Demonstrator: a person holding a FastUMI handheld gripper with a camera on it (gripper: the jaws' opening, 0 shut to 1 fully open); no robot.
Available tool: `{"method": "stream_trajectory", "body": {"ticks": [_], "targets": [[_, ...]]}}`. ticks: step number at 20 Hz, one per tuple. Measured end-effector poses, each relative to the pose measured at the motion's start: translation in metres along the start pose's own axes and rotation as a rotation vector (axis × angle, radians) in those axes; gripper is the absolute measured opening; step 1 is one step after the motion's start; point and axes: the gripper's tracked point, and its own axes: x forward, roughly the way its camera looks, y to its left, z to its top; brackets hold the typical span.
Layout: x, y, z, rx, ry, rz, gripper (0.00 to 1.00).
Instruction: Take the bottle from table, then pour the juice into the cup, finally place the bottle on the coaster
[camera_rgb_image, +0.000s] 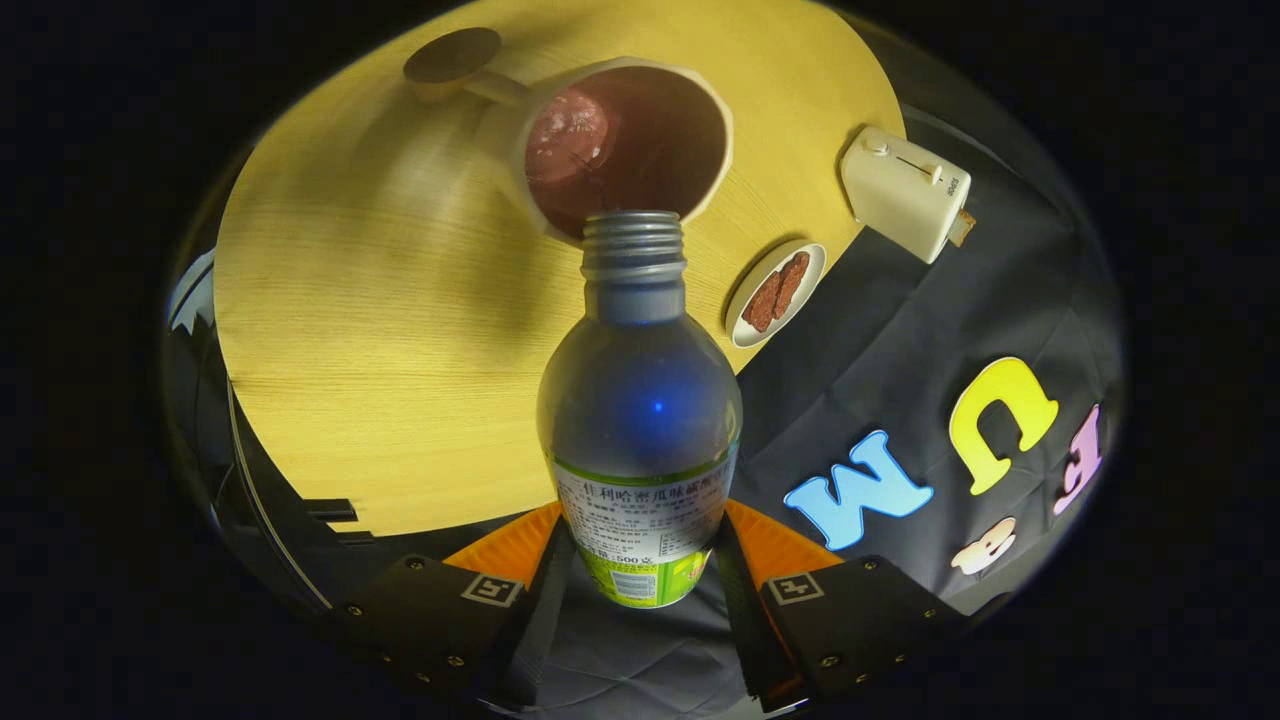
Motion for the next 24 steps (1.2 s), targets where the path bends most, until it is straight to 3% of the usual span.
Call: {"method": "stream_trajectory", "body": {"ticks": [17, 20, 24], "targets": [[0.013, 0.028, 0.016, 0.371, -0.218, 0.06, 0.74], [0.013, 0.036, 0.017, 0.482, -0.263, 0.076, 0.74], [0.011, 0.052, 0.024, 0.691, -0.348, 0.158, 0.74]]}}
